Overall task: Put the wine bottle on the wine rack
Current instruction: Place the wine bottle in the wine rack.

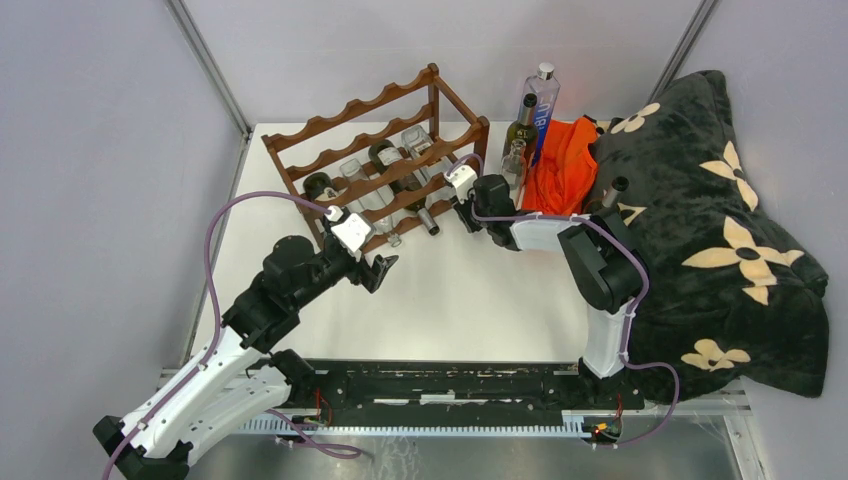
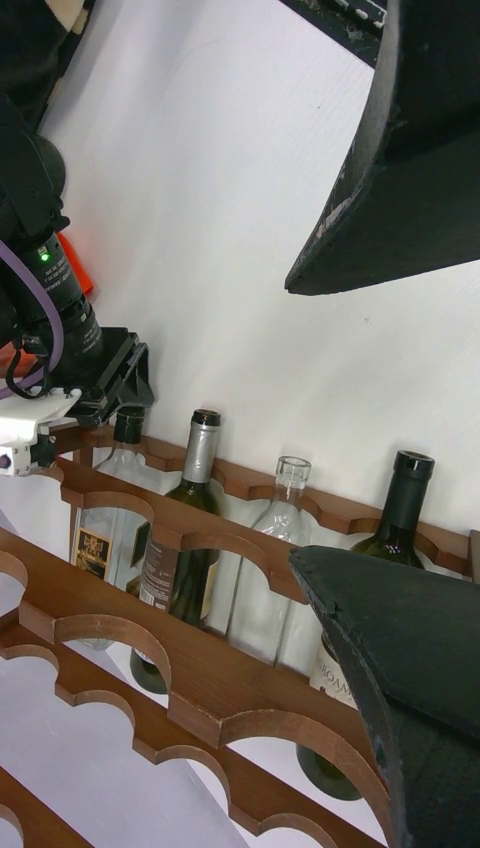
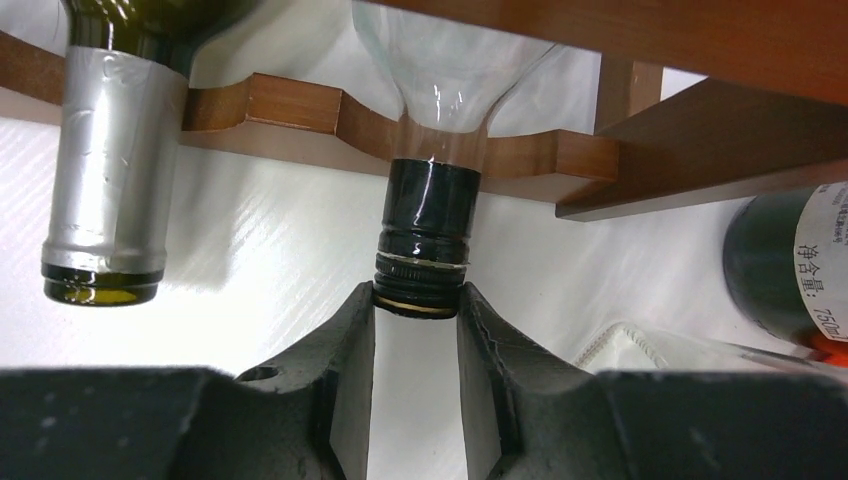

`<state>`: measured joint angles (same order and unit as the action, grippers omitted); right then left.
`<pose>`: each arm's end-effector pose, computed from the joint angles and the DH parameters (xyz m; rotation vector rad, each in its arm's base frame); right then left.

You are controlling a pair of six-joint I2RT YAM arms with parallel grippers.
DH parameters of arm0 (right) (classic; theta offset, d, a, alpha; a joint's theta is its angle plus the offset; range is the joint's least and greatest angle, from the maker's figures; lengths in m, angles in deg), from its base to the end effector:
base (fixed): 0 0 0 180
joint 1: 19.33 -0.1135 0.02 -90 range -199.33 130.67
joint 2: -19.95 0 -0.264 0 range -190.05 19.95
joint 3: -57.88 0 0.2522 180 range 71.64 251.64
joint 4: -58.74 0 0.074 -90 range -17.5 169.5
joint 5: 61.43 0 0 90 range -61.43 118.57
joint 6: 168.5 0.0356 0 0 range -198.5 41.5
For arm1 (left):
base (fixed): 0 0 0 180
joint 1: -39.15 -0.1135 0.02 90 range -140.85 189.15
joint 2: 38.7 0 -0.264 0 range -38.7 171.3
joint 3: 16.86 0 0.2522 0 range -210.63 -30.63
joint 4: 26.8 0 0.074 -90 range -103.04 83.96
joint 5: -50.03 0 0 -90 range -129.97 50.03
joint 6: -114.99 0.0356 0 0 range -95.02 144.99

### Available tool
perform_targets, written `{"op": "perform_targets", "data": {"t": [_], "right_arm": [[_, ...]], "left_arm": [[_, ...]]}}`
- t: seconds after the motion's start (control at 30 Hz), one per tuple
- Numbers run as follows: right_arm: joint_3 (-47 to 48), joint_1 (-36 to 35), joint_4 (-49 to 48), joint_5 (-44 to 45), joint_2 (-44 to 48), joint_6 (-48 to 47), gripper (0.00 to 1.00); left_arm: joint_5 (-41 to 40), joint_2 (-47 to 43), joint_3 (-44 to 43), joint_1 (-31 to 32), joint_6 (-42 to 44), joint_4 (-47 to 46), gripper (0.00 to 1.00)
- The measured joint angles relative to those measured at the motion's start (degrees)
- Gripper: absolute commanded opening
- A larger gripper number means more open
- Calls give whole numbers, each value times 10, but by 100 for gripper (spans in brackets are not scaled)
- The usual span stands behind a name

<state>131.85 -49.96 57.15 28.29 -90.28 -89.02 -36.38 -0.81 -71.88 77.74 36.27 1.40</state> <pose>0.3482 0.2064 0.1497 -0.7699 2.0430 0.2051 0.1238 -0.1016 0.3289 0.7922 1.5950 -0.4002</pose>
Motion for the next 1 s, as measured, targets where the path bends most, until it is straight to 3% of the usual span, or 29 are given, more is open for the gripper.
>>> {"op": "perform_targets", "data": {"t": [0.5,1.0], "right_arm": [[-32,9,-85,-40,-3,53,6],[-84,-33,-138,86,27,-83,5]], "left_arm": [[0,6,0,-3,0,0,100],[0,14,0,-5,0,0,100]]}}
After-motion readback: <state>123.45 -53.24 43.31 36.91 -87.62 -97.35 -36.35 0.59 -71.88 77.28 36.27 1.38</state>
